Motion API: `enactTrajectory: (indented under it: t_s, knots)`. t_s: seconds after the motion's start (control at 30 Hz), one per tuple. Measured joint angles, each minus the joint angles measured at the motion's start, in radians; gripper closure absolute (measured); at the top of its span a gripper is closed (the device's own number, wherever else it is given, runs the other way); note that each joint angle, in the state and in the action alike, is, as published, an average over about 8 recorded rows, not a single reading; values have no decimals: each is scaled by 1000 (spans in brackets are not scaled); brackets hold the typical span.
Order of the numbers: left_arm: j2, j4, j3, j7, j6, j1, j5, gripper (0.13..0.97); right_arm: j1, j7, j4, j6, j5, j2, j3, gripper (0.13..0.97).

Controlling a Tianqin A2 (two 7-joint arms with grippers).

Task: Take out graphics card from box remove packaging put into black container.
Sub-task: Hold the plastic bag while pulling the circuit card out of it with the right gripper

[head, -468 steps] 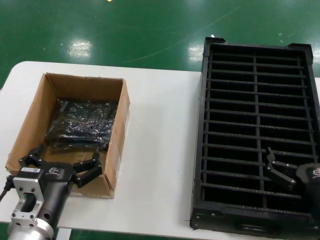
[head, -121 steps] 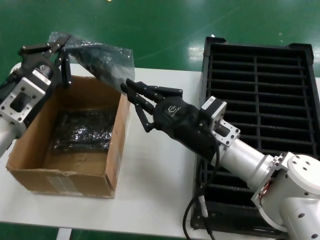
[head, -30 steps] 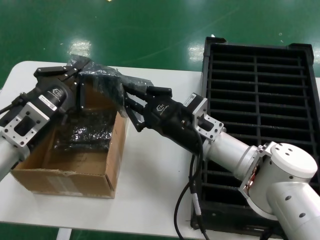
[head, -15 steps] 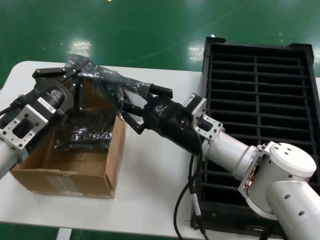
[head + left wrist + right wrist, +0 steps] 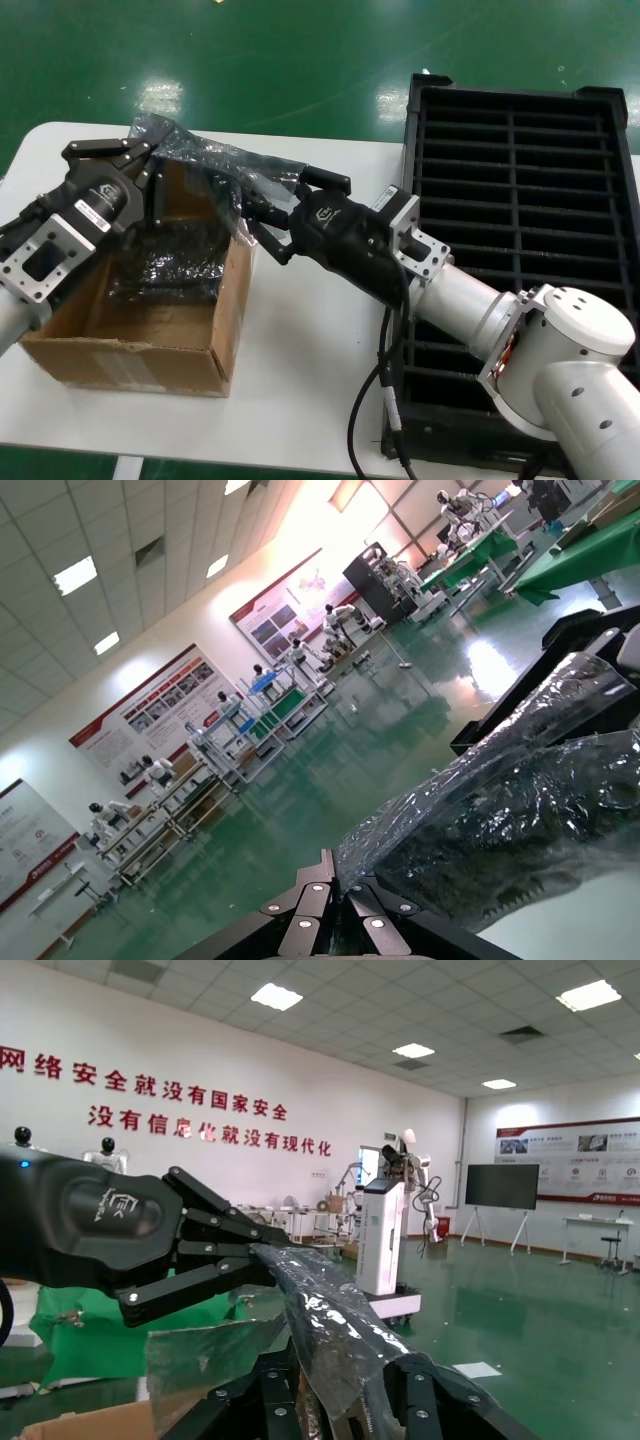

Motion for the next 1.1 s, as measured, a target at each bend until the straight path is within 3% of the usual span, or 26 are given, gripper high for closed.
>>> enactTrajectory:
  t_s: [0.17, 0.43, 0.83, 1.1]
  knots:
    - [-6, -6, -1, 0, -3, 6, 3, 957, 6, -14, -15, -4, 22, 0, -3, 774]
    - [-8, -7, -4, 4, -6, 5, 5, 957, 9, -21, -24, -10, 33, 0, -3, 878]
    - [-10, -10, 1, 1, -10, 5, 9, 957, 5, -13, -20, -13, 18, 0, 7, 908]
    - [9, 36, -5, 61, -25, -18, 22, 957, -10, 4, 12, -13, -19, 0, 22, 908]
